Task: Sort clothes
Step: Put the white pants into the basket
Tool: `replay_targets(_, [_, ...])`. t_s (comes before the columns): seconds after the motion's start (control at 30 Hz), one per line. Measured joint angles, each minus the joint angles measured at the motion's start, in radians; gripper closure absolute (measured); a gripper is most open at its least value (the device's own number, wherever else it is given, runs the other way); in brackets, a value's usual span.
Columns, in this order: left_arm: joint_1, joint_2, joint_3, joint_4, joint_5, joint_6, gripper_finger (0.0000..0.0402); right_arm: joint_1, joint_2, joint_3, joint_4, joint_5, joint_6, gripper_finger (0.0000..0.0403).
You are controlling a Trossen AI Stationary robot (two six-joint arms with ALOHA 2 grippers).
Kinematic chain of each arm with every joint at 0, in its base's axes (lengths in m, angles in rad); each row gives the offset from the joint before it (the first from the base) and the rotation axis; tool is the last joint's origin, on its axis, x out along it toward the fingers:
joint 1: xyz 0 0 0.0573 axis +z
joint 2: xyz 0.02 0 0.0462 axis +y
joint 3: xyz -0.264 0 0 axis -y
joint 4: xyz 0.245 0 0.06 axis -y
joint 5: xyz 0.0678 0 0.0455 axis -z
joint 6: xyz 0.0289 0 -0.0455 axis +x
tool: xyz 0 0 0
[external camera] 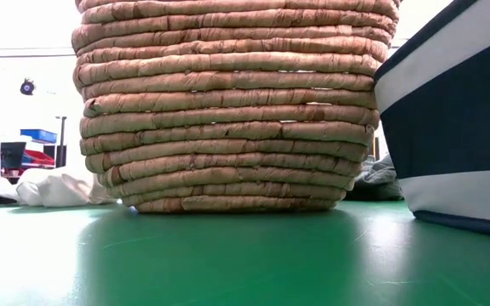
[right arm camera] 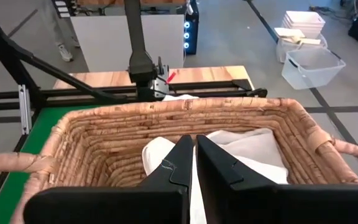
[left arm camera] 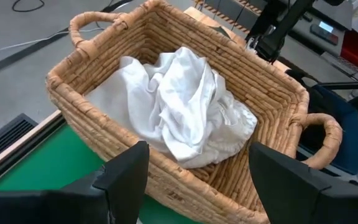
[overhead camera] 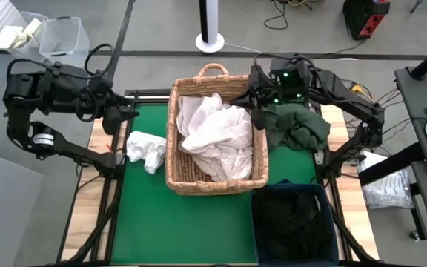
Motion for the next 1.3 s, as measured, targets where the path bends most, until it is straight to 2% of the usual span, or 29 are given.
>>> replay_targets(0.37, [0.0, -0.001, 0.0, 0.0, -0.049, -0.009, 0.015, -0.006, -0.01, 0.003, -0.065, 0.013, -0.004, 0.039])
replay_targets(0.43, [0.0, 0.0, 0.0, 0.0, -0.049, -0.01, 0.015, -0.011, -0.015, 0.003, -0.08, 0.077, -0.011, 0.039])
replay_targets(0.6, [0.0, 0.01, -0.002, 0.0, -0.05, -0.01, 0.015, -0.047, -0.02, 0.045, -0.203, 0.32, 0.049, 0.039])
replay_targets(0.67, [0.0, 0.016, -0.002, 0.0, -0.051, -0.004, 0.015, -0.078, -0.021, 0.067, -0.285, 0.359, 0.101, 0.039])
replay_targets(0.83, [0.0, 0.033, -0.002, 0.0, -0.063, -0.001, 0.015, -0.167, -0.02, 0.062, -0.452, 0.365, 0.27, 0.039])
replay_targets(1.3, [0.0, 0.051, -0.004, 0.0, -0.076, 0.004, 0.015, -0.306, -0.014, 0.001, -0.691, 0.367, 0.317, 0.039])
